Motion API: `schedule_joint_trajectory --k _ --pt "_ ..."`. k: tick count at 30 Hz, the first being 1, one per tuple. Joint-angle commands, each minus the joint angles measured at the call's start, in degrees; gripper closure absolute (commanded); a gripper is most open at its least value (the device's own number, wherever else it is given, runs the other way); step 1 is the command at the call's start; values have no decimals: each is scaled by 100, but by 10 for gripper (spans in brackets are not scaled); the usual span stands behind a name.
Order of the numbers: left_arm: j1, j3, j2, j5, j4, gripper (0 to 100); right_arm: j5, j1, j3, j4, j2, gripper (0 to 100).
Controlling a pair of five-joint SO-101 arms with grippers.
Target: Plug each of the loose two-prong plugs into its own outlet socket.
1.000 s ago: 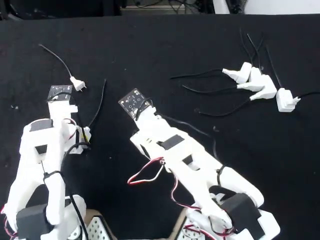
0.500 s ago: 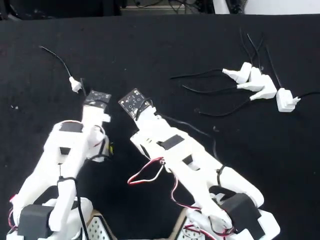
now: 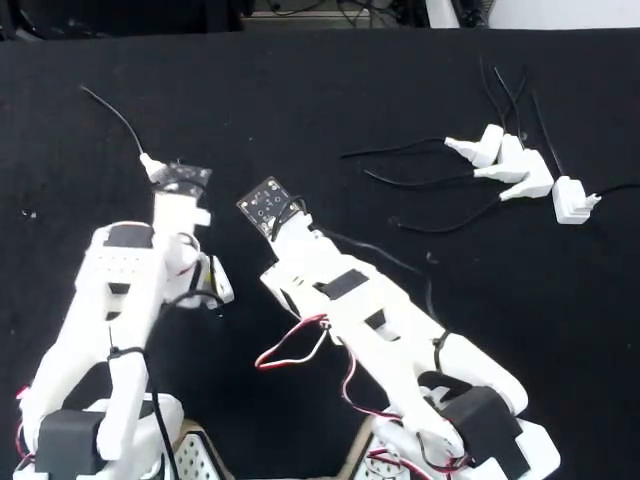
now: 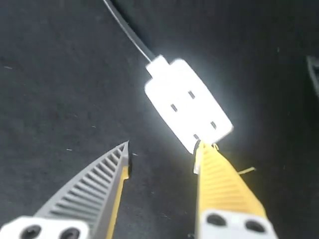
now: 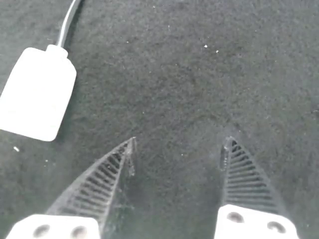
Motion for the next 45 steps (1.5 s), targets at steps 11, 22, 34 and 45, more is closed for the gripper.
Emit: schedule_joint_trajectory --k 11,22,34,45 --pt "-1147 -514 -35 1196 -1538 782 26 -62 -31 -123 -268 733" --pt "-330 813 -26 2224 -3824 784 26 -53 -4 -79 -268 733" --pt "-374 -989 2066 2233 -2409 784 26 -35 75 -97 -268 733" --pt "-505 -2132 2901 2971 -958 795 26 -35 75 -114 -268 733"
